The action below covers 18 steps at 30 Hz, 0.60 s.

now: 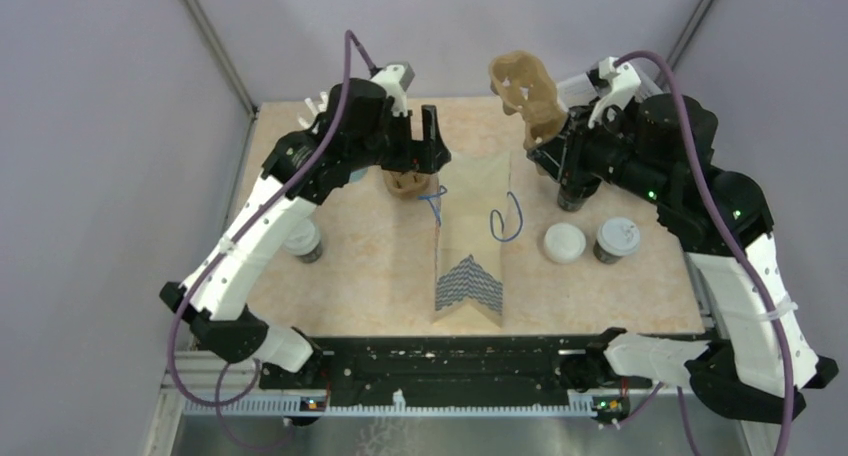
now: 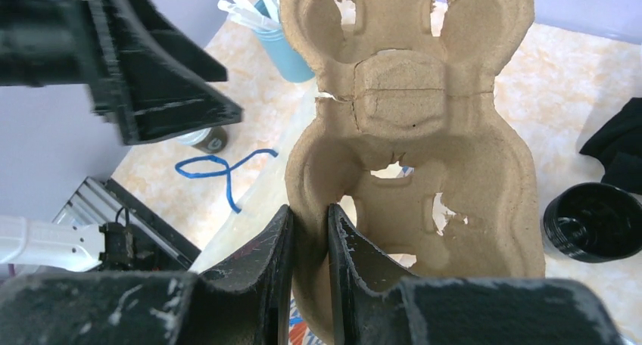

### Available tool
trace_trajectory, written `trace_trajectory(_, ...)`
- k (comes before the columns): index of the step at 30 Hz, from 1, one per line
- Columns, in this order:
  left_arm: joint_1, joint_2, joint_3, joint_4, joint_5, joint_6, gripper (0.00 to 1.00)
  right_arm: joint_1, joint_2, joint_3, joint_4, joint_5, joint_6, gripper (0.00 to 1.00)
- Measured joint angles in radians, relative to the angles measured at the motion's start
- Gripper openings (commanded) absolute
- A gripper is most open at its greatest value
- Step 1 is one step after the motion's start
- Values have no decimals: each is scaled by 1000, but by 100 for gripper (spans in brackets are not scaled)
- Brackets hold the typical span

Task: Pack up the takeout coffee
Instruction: Move the takeout bag to the center of the board.

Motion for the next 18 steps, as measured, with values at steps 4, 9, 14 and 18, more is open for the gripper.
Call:
trace_trajectory(4,11,106,35,-33,-12,42,77,0,-16,4,-11,7,-3,0)
trace_trajectory(9,11,171,-6,-60,27,83,53,0,-21,1,-43,4,-76,0)
trace_trajectory(14,11,174,-45,-52,73,111,29,0,-45,-32,-53,9,-200,0)
trace_trajectory(18,11,196,-43,-20,91,165,10,0,-57,-46,-82,-17,-328,0)
